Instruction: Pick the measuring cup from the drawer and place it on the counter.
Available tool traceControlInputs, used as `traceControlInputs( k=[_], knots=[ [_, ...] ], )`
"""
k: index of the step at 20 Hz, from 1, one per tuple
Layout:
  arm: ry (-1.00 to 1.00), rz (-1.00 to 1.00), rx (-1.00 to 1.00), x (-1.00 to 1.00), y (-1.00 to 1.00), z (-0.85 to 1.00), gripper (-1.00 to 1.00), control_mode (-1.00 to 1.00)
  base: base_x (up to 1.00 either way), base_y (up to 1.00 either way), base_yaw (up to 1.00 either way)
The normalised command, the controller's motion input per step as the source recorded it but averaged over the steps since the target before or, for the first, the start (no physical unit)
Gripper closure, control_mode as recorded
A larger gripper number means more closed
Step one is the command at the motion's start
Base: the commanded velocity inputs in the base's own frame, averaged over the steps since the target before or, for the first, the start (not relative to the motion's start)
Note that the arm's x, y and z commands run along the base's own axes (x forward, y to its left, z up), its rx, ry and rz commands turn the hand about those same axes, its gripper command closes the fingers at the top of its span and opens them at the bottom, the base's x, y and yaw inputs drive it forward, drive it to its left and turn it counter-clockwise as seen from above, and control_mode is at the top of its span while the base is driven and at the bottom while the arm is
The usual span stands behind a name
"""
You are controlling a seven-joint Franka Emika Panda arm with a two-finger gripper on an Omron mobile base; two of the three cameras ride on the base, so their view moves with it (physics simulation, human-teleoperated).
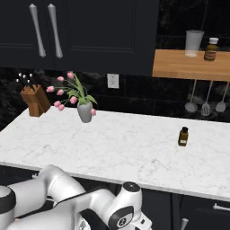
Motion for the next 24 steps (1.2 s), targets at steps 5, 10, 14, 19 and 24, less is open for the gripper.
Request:
traceControlInputs(
  k=[5,10,14,19,24],
  knots=[
    [0.0,0.03,0.0,0.0,-0.1,-0.2,-1.0,-1.0,0.0,0.0,0.0],
    [0.0,0.06,0.0,0.0,0.0,-0.39,-1.0,-1.0,0.0,0.0,0.0],
    [0.0,0.06,0.0,0.0,-0.01,-0.48,1.0,-1.0,0.0,0.0,0.0],
    [0.0,0.03,0.0,0.0,0.0,-0.03,1.0,-1.0,0.0,0.0,0.0],
    [0.0,0.0,0.0,-0.18,0.0,0.0,1.0,-1.0,0.0,0.0,0.0]
  ],
)
